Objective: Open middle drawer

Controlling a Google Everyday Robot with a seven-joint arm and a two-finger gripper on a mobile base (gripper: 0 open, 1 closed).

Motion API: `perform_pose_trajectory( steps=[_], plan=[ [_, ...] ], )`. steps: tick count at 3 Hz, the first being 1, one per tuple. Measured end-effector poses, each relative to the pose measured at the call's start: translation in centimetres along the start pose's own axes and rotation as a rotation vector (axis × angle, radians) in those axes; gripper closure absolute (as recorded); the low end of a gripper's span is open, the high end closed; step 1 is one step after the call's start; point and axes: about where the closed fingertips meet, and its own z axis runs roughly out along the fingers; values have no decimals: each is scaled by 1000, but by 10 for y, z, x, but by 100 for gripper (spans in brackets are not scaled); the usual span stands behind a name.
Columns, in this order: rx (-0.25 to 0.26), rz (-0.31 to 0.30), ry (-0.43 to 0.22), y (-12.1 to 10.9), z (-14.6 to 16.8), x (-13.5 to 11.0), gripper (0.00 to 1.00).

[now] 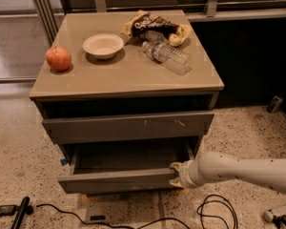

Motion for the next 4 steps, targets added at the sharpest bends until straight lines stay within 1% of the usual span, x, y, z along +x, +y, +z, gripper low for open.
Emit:
perform_pose_trajectory(
  steps=[1, 2, 3, 4],
  plan=[
    [-1, -4, -5, 6, -9, -1, 91],
    [-1, -4, -5, 5, -12, -3, 100],
    [-1, -4, -5, 5, -13, -3, 87],
    [-1, -4, -5, 5, -13, -3, 63]
  ],
)
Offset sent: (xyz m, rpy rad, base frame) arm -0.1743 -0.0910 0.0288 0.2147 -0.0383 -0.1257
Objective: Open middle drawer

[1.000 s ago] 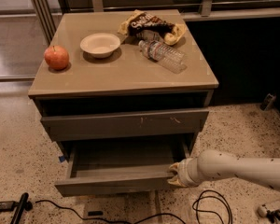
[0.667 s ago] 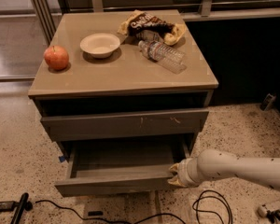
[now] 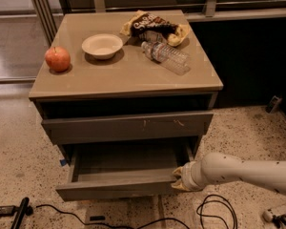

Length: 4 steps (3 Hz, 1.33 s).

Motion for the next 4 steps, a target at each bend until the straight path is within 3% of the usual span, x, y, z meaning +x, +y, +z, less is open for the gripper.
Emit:
perform_pose_trajectory(
  steps=[2, 3, 4],
  plan=[
    [0, 0, 0, 0, 0, 0, 12],
    [0, 0, 0, 0, 0, 0, 16],
    [-2, 1, -1, 1, 0, 0, 42]
  ],
)
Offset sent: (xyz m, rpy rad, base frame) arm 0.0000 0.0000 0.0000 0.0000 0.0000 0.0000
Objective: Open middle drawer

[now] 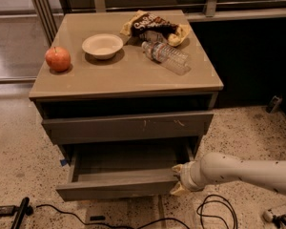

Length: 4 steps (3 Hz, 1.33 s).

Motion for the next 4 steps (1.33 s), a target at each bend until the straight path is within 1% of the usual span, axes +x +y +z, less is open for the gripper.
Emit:
perform_pose_trajectory(
  steps=[1, 2, 3, 4],
  plan=[
    [0, 0, 0, 0, 0, 0, 66],
    [9, 30, -30, 16, -14, 11, 89],
    [12, 35, -36, 18, -18, 11, 100],
    [16, 27, -59, 30, -23, 3, 100]
  ],
)
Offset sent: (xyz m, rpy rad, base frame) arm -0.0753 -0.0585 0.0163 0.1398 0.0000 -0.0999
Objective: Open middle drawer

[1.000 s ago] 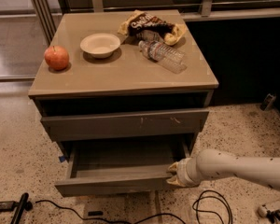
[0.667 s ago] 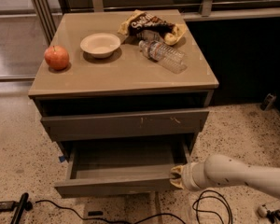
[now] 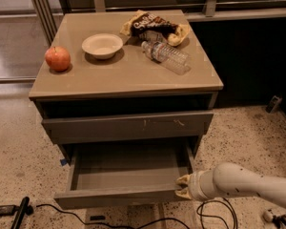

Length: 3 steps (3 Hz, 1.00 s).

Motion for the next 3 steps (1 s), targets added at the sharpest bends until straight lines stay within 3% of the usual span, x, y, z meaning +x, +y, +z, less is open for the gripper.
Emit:
perform_pose_trajectory(
  steps=[2, 3],
  plan=[
    [8, 6, -14, 8, -6, 3, 100],
    [8, 6, -14, 8, -6, 3, 86]
  ],
)
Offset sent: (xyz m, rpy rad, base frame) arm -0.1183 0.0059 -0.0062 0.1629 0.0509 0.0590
